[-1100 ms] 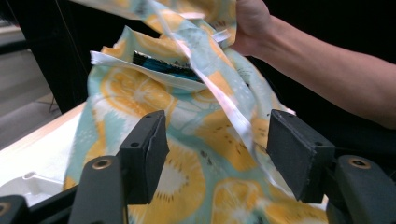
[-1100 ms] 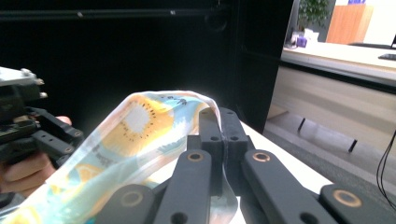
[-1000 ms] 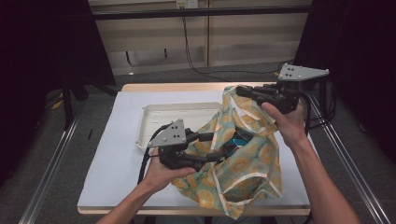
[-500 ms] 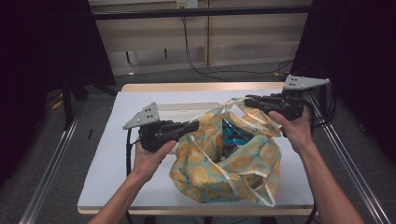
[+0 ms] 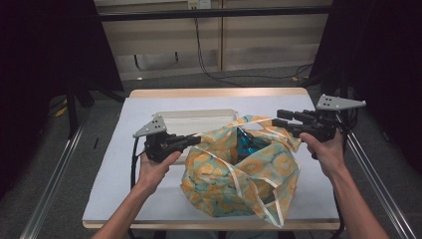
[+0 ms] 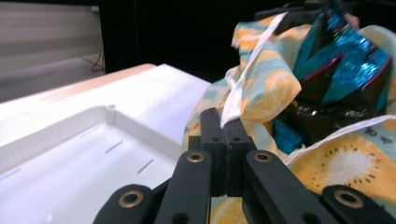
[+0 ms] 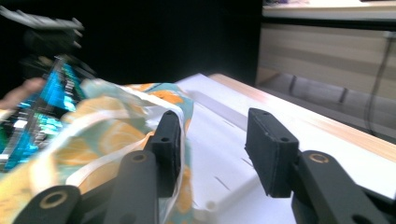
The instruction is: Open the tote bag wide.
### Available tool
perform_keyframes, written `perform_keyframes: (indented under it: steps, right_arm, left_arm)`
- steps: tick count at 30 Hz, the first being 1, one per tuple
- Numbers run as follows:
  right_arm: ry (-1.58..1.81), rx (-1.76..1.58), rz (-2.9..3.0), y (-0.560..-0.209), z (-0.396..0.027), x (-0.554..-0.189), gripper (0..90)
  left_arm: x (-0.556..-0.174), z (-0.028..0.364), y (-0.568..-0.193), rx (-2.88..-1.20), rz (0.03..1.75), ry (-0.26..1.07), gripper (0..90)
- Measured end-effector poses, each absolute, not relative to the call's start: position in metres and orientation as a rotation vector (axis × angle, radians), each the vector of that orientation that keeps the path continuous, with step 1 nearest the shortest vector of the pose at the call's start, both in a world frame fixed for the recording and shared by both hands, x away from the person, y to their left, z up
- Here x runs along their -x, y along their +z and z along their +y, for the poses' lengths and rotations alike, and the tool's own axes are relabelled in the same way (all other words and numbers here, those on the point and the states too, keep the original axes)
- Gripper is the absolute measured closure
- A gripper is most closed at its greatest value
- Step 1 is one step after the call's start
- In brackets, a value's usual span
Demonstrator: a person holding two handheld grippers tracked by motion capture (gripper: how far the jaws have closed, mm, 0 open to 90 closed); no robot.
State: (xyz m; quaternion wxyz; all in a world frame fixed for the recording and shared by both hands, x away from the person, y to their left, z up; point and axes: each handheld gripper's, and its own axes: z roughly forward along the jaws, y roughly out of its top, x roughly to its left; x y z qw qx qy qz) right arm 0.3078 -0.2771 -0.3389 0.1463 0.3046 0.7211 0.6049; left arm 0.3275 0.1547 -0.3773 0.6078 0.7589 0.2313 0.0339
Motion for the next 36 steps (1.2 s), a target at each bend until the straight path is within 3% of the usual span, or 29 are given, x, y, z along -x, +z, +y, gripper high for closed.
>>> perform_keyframes:
  steps: [4, 10, 16, 29, 36]
  right_arm:
    - [1.799, -0.833, 2.059, -0.333, -0.275, -0.302, 52.9]
    - [1.869, -0.804, 2.045, -0.316, -0.266, -0.303, 42.0]
    - [1.879, -0.778, 2.014, -0.299, -0.262, -0.301, 35.9]
    - [1.835, -0.785, 1.959, -0.296, -0.289, -0.261, 43.2]
    - [1.82, -0.737, 2.007, -0.303, -0.283, -0.23, 35.8]
  left_arm:
    - [-0.329, 0.157, -0.381, -1.729, 0.526, 0.059, 89.6]
    - [-0.325, 0.134, -0.365, -1.716, 0.449, 0.058, 88.8]
    - [-0.334, 0.131, -0.37, -1.746, 0.517, 0.097, 90.0]
    - [-0.323, 0.174, -0.385, -1.766, 0.591, 0.086, 90.0]
    - [-0.314, 0.18, -0.391, -1.774, 0.595, 0.062, 89.6]
